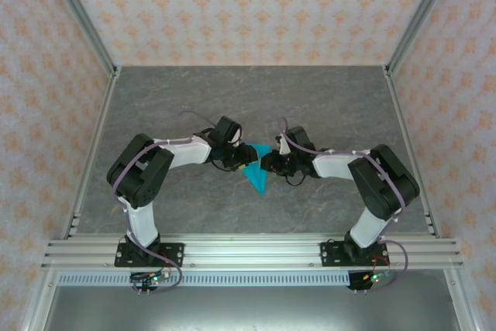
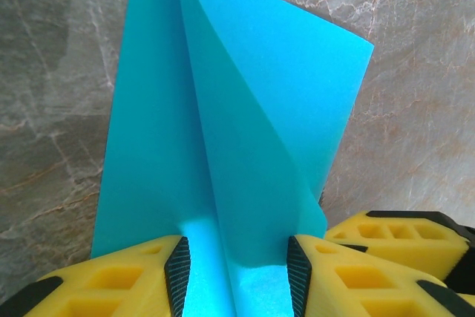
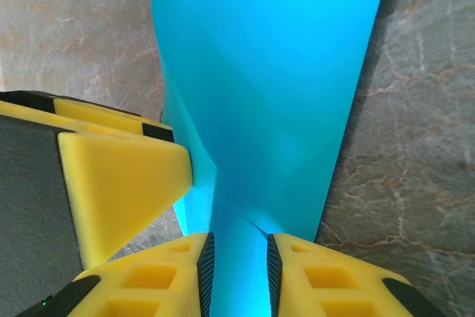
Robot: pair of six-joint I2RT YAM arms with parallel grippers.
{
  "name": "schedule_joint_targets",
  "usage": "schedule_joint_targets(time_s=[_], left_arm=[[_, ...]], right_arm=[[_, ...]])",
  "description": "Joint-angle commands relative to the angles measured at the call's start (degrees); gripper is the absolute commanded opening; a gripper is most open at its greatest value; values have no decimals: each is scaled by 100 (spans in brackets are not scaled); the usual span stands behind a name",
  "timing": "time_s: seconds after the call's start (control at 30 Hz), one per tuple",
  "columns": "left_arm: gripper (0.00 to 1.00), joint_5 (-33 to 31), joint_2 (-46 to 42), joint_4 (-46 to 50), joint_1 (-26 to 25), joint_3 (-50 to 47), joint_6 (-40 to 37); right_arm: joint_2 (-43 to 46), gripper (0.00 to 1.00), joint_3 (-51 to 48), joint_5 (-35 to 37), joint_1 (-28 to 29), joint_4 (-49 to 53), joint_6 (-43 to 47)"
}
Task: Fold a paper plane with a square sheet of paper (fold left side to right side)
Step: Fourth fold the wing at the center of the table.
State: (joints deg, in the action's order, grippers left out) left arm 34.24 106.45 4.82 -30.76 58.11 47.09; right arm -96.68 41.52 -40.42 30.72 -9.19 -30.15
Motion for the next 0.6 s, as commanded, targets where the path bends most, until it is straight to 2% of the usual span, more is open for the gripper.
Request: schedule_joint_targets(time_s=[0.0, 0.37, 0.57], left_arm=[[43, -67, 80, 48, -26, 118, 19], [40, -67, 77, 32, -31, 102, 12], [40, -77, 51, 32, -27, 78, 18]], right_arm=[[-76, 28, 201, -172, -21, -337, -122], [253, 28, 192, 52, -24, -161, -43], [165, 28, 50, -67, -120, -601, -383]])
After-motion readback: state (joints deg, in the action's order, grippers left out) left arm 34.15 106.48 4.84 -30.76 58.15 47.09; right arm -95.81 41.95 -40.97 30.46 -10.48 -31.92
